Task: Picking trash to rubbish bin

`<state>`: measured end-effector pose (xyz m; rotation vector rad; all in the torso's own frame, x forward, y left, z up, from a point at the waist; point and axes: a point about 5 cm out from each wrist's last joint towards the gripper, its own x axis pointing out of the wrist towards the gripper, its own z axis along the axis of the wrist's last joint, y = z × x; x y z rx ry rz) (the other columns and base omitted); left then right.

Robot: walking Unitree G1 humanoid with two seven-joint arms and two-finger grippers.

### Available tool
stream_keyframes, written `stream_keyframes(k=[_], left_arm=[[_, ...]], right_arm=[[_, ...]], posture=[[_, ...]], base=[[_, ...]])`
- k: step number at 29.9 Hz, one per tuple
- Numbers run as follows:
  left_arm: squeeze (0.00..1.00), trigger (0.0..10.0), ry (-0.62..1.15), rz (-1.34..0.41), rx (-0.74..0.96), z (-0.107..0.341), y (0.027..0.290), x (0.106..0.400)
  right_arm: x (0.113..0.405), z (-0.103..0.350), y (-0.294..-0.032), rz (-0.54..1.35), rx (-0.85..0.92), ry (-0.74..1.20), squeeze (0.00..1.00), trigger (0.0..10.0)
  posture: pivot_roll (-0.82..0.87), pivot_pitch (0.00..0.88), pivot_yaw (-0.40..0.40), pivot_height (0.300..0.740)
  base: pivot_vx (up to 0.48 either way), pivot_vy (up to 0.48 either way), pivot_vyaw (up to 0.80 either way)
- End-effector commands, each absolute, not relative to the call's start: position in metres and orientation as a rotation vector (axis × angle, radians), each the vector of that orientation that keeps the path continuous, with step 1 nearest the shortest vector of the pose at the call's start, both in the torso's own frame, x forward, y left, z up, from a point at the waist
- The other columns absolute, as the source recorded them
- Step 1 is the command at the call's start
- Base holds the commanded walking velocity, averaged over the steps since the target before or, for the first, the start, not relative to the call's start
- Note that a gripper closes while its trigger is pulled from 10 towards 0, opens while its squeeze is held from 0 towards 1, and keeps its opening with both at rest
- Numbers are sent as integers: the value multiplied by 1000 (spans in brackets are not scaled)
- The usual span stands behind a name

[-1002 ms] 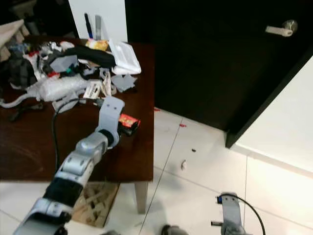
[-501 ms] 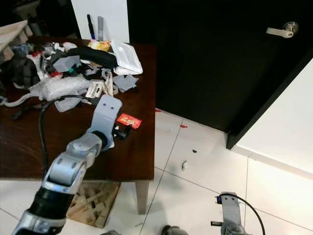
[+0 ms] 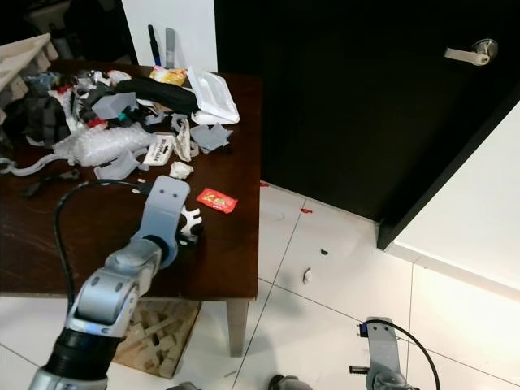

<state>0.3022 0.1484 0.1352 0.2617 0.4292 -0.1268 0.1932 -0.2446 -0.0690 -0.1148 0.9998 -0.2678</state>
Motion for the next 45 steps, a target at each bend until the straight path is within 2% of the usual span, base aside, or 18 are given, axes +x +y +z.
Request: stream_keyframes(k=[1,5,6,7,11,29,33,34,35,38,39,40,41,42,43,44,45], left_arm=[[0,10000,458,-108,273,129,152,298],[0,10000,479,-99,205,116,154,298],[0,1451,499,-104,182,110,155,297],[0,0,516,-112,178,104,155,296],[0,0,565,-131,112,91,155,293],[0,0,567,-141,81,86,157,291],[0,0,494,-173,63,98,151,296],[0,0,339,-243,-26,124,139,304],[0,0,339,-243,-26,124,139,304],[0,0,82,-356,-187,169,123,309],[0,1451,2,-396,-241,184,119,308],[0,3882,-59,-432,-281,196,116,306],[0,3882,-59,-432,-281,196,116,306],[0,6863,-103,-459,-299,205,114,304],[0,6863,-103,-459,-299,205,114,304],[0,10000,-163,-516,-316,218,109,299],[0,10000,-163,-516,-316,218,109,299]], right_arm=[[185,-72,-248,-276,-120,1029,0,10000],[185,-72,-248,-277,-119,1029,0,10000],[185,-72,-248,-277,-119,1028,0,10000],[185,-72,-248,-276,-118,1028,0,10000],[187,-72,-248,-276,-115,1023,0,10000],[188,-71,-247,-274,-114,1018,0,10000],[188,-71,-247,-273,-114,1018,0,10000],[189,-71,-247,-273,-115,1018,0,10000],[189,-71,-247,-273,-115,1018,0,10000],[189,-71,-246,-271,-114,1018,0,10000],[189,-71,-246,-271,-114,1017,0,10000],[189,-71,-245,-270,-113,1017,0,10000],[189,-71,-245,-270,-113,1017,0,10000],[190,-71,-245,-268,-113,1017,0,10000],[190,-71,-245,-268,-113,1017,0,10000],[190,-71,-244,-266,-112,1016,0,10000],[190,-71,-244,-266,-112,1016,0,10000]], posture=[[181,142,-64,740],[180,144,-64,740],[180,144,-64,740],[180,144,-64,740],[179,144,-64,740],[180,145,-67,740],[181,144,-68,740],[181,144,-68,740],[181,144,-68,740],[184,143,-69,740],[184,143,-69,740],[182,144,-70,740],[182,144,-70,740],[182,144,-70,740],[182,144,-70,740],[182,142,-69,740],[182,142,-69,740]], base=[[0,0,0],[0,0,0],[0,0,0],[0,0,0],[0,0,0],[0,0,0],[0,0,0],[0,0,0],[0,0,0],[0,0,0],[0,0,0],[0,0,0],[0,0,0],[0,0,0],[0,0,0],[0,0,0],[0,0,0]])
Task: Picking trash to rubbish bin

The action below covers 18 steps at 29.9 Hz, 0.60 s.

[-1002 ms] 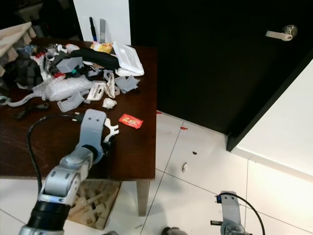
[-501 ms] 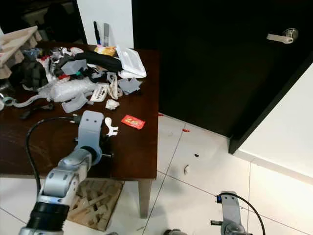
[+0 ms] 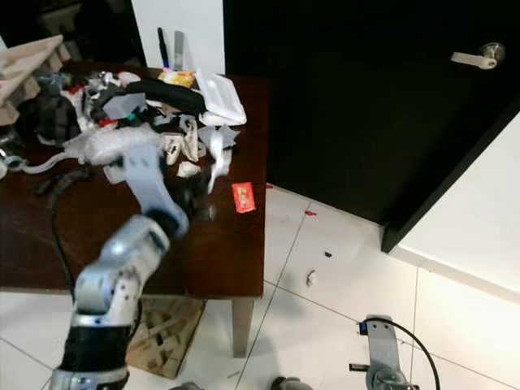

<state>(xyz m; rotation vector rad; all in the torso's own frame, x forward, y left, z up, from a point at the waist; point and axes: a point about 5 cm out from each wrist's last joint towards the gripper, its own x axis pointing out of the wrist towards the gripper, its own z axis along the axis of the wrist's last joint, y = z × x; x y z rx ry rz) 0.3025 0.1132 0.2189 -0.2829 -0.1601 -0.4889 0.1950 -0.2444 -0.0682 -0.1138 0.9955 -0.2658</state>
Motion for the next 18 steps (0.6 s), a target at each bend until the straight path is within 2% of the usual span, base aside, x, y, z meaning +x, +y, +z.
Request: stream_keyframes(k=[1,7,13,15,18], left_arm=[[0,10000,-181,-534,-319,221,108,297],[0,10000,-256,-673,-382,235,96,285],[0,10000,-220,-723,-395,225,90,281],[0,10000,-191,-788,-391,219,83,275],[0,10000,-167,-828,-379,213,78,271]], right_arm=[[190,-71,-244,-265,-111,1015,0,10000],[190,-71,-242,-263,-109,1014,0,10000],[191,-72,-240,-258,-104,1013,0,10000],[191,-72,-239,-257,-102,1013,0,10000],[191,-72,-238,-257,-101,1014,0,10000]], posture=[[182,142,-69,740],[188,141,-68,740],[189,141,-66,740],[191,142,-65,740],[190,142,-65,740]], base=[[0,0,0],[0,0,0],[0,0,0],[0,0,0],[-342,0,0]])
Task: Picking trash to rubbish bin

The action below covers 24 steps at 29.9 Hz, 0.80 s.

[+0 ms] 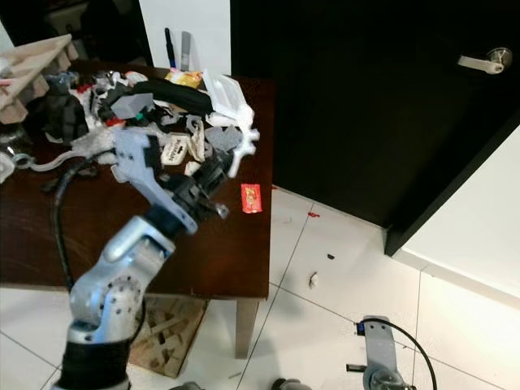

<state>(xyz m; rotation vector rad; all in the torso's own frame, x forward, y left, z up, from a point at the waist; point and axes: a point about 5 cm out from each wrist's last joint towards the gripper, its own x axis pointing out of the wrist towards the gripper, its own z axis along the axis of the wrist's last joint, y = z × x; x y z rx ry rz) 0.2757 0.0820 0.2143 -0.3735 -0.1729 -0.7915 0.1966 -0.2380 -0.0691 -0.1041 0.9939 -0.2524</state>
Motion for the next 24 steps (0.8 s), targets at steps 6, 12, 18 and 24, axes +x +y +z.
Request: stream_keyframes(k=[6,12,18,24], left_arm=[[0,10000,-125,-838,-365,202,76,269],[0,10000,-120,-845,-361,200,76,269],[0,10000,-109,-853,-358,195,75,269],[0,10000,-95,-849,-361,191,75,270]], right_arm=[[190,-72,-238,-262,-96,1012,0,10000],[190,-72,-240,-266,-89,1011,0,10000],[189,-73,-239,-273,-70,1007,0,10000],[188,-73,-240,-276,-66,1009,0,10000]], posture=[[185,141,-62,740],[179,138,-62,740],[172,140,-62,740],[169,140,-61,740]], base=[[-449,0,0],[-472,0,0],[-472,0,0],[-451,0,0]])
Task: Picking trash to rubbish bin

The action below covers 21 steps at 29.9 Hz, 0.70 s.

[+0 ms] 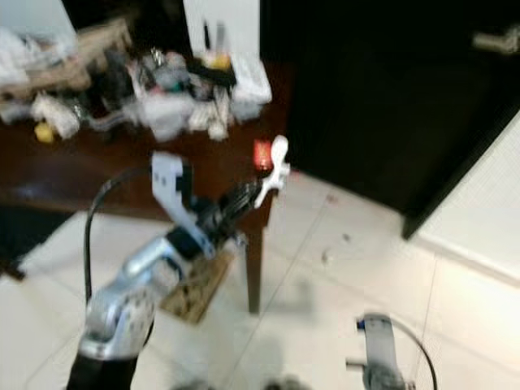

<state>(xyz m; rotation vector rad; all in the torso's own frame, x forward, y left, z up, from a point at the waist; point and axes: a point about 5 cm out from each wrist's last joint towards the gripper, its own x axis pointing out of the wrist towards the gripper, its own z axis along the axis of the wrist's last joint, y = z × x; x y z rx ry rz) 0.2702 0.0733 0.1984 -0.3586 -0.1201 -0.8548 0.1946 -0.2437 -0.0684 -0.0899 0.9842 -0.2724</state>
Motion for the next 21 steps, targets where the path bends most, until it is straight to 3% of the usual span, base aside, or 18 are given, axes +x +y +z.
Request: stream_keyframes(k=[1,7,12,17,18,21], left_arm=[[0,10000,-81,-831,-362,188,77,272],[0,10000,3,-741,-319,160,89,281],[0,10000,164,-604,-258,110,111,284],[0,10000,395,-304,-188,39,163,276],[0,10000,395,-304,-188,39,163,276],[0,10000,544,-118,-163,-3,199,253]], right_arm=[[188,-73,-240,-273,-70,1010,0,10000],[186,-74,-240,-264,-64,1010,0,10000],[185,-75,-238,-252,-64,1023,0,10000],[180,-78,-237,-246,-71,1046,0,10000],[180,-78,-237,-246,-71,1046,0,10000],[175,-80,-238,-245,-76,1064,0,10000]], posture=[[167,139,-59,740],[165,137,-57,740],[164,133,-56,740],[162,132,-56,740],[162,132,-56,740],[162,134,-57,740]], base=[[0,0,0],[0,0,0],[0,0,0],[0,0,-800],[0,0,-800],[0,0,-800]])
